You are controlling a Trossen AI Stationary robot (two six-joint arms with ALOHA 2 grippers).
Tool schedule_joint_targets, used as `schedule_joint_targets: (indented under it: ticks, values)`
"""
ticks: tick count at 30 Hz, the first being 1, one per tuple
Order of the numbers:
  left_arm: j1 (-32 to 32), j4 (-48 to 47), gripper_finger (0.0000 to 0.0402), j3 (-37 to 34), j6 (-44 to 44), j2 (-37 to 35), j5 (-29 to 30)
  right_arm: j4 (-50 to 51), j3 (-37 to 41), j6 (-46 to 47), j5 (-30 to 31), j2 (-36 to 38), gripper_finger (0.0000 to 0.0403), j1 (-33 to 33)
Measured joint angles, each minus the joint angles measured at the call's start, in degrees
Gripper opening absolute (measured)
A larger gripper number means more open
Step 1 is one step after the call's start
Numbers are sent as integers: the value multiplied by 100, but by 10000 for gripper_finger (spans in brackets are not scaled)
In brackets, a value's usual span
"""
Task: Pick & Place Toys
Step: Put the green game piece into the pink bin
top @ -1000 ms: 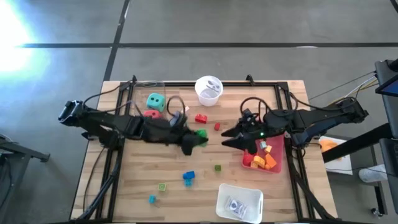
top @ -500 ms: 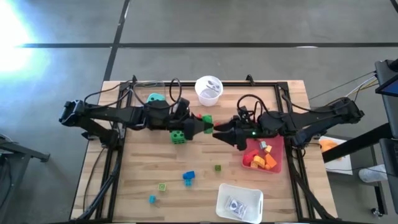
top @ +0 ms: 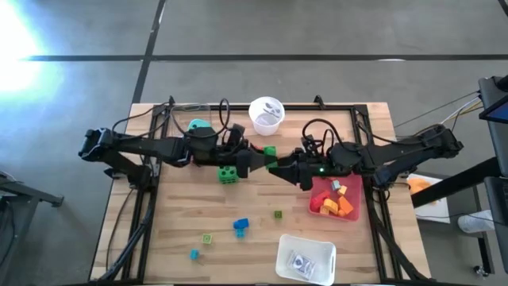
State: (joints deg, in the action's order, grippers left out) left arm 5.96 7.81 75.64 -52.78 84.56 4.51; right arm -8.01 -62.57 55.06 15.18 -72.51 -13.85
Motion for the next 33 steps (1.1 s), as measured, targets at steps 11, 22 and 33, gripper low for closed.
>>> schedule_joint_targets:
  ticks: [11, 22, 33]
  values:
    - [-11, 150, 165, 59, -163, 144, -115, -35, 0, -17, -36, 13, 330, 15]
    - [-22, 166, 165, 57, -89, 155, -158, -131, -11, -7, -145, 15, 164, 13]
    - [-20, 107, 215, 57, -148, 155, -90, -100, 0, 15, -196, 15, 160, 25]
